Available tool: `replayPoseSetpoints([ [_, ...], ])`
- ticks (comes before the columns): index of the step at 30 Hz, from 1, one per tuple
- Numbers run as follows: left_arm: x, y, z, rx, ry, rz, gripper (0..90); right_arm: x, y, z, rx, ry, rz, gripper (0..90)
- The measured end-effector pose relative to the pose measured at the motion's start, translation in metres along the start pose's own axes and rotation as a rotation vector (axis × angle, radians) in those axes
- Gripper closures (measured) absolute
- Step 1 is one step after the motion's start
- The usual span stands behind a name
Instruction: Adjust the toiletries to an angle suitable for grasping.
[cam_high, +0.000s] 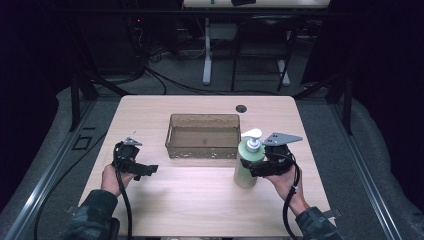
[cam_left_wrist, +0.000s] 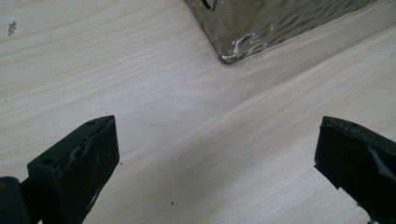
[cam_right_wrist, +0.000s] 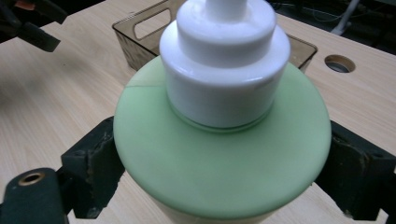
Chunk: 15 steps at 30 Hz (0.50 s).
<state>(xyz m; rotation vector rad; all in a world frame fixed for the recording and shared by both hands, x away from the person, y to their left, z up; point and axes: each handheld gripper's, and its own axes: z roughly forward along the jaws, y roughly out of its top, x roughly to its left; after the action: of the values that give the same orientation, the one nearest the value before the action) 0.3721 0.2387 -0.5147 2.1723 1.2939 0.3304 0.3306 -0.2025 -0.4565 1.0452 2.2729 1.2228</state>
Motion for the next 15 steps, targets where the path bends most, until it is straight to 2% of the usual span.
replayPoseSetpoints([
  [6,-0.003,0.001,0.002,0.003,0.001,0.006,0.1,0.01,0.002,0.005,-0.01,0.012,-0.02,11.2],
  [15,-0.004,0.001,0.002,0.005,0.0,0.009,0.2,0.022,0.005,0.014,-0.023,0.005,-0.015,11.3],
])
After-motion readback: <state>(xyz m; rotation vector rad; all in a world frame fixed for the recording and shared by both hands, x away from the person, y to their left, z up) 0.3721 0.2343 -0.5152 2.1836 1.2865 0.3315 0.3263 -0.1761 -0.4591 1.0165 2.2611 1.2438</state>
